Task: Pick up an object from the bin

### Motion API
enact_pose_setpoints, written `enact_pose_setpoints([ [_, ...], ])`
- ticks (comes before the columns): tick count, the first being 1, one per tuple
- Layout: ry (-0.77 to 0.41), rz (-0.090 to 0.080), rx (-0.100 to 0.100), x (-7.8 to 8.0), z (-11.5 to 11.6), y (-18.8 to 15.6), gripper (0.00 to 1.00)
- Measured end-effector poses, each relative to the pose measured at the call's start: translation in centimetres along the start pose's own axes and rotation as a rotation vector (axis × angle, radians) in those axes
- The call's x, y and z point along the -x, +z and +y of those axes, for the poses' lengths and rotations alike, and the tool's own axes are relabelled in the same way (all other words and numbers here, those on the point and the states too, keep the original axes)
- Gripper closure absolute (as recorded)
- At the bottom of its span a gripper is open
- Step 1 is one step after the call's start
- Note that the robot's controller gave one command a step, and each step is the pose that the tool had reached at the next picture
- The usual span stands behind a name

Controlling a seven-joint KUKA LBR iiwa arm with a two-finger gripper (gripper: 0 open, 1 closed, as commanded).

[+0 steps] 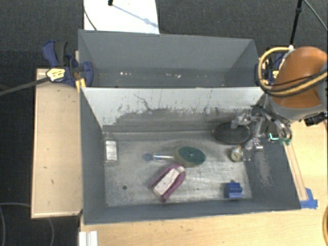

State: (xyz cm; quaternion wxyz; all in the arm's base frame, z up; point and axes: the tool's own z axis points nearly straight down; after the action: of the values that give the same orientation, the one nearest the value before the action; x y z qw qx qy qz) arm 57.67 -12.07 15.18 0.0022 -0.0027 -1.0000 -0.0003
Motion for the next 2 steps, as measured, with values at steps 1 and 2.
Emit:
enact_pose_setpoints([
  [1,0.207,-0.002,0.002,0.61,-0.12,7.66,0.00],
  [2,0.202,-0.006,0.002,0.76,-0.07,7.43,1.00],
])
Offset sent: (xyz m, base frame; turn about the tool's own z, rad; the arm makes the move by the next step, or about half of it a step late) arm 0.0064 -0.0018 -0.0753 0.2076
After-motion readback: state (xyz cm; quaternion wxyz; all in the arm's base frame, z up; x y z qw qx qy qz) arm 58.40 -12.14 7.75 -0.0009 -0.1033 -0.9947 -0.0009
